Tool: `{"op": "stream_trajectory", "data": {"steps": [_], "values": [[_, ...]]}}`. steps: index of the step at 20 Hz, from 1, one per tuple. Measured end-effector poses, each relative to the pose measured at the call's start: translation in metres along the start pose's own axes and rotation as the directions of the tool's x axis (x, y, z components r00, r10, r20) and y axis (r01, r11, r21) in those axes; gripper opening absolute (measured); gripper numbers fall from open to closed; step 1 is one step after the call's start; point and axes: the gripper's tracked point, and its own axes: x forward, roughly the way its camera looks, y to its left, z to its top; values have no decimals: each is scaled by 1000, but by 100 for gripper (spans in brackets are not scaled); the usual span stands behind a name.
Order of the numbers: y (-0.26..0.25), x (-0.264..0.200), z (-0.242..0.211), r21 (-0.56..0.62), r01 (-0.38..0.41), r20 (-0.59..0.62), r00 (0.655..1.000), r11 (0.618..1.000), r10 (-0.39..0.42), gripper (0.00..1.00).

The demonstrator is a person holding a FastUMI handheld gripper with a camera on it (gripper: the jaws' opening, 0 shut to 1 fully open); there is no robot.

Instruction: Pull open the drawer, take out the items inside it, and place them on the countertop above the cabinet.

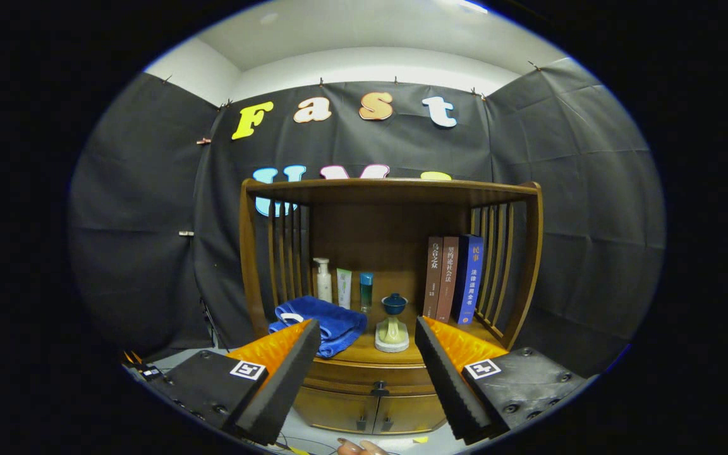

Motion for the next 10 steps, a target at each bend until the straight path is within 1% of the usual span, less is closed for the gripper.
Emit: {"op": "stream_trajectory", "data": {"steps": [6, 10], "values": [[5, -27, 20, 0, 7, 20, 1000, 1000, -7, 99], [10, -34, 29, -6, -8, 41, 999, 1000, 8, 99]]}}
